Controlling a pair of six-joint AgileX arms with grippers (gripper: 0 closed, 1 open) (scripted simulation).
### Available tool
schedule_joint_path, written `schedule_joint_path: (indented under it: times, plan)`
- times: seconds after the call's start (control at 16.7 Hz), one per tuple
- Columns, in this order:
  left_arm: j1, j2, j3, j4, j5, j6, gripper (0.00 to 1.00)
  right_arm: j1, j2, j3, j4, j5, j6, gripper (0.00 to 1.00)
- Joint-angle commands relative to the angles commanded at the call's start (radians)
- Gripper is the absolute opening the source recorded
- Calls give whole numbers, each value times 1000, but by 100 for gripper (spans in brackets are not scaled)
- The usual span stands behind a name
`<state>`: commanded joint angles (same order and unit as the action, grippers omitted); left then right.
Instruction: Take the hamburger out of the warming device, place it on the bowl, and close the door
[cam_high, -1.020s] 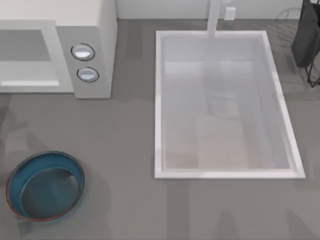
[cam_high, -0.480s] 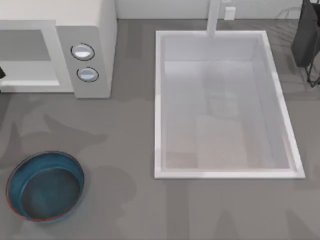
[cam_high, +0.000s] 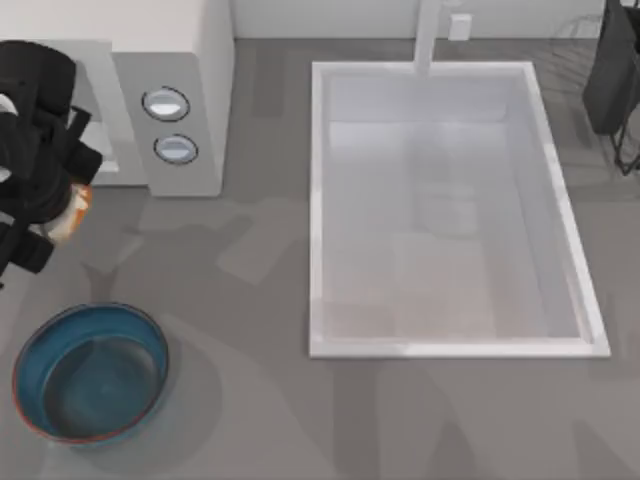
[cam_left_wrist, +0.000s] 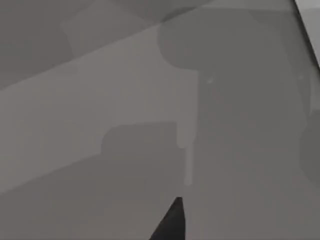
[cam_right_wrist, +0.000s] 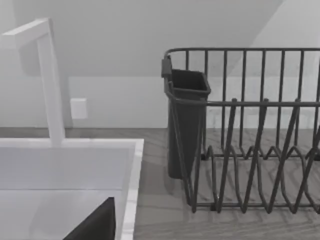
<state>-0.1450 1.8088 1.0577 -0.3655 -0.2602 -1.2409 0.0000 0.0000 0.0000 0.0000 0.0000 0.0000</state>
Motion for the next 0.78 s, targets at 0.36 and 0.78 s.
schedule_joint_path:
  times: [0.36,0.78]
  plan:
    - [-246,200,222,-631,-190,-789,0,0,0,0,0,0,0,100]
    - [-464,414,315,-1154,-364,-1392,0,0,0,0,0,0,0,100]
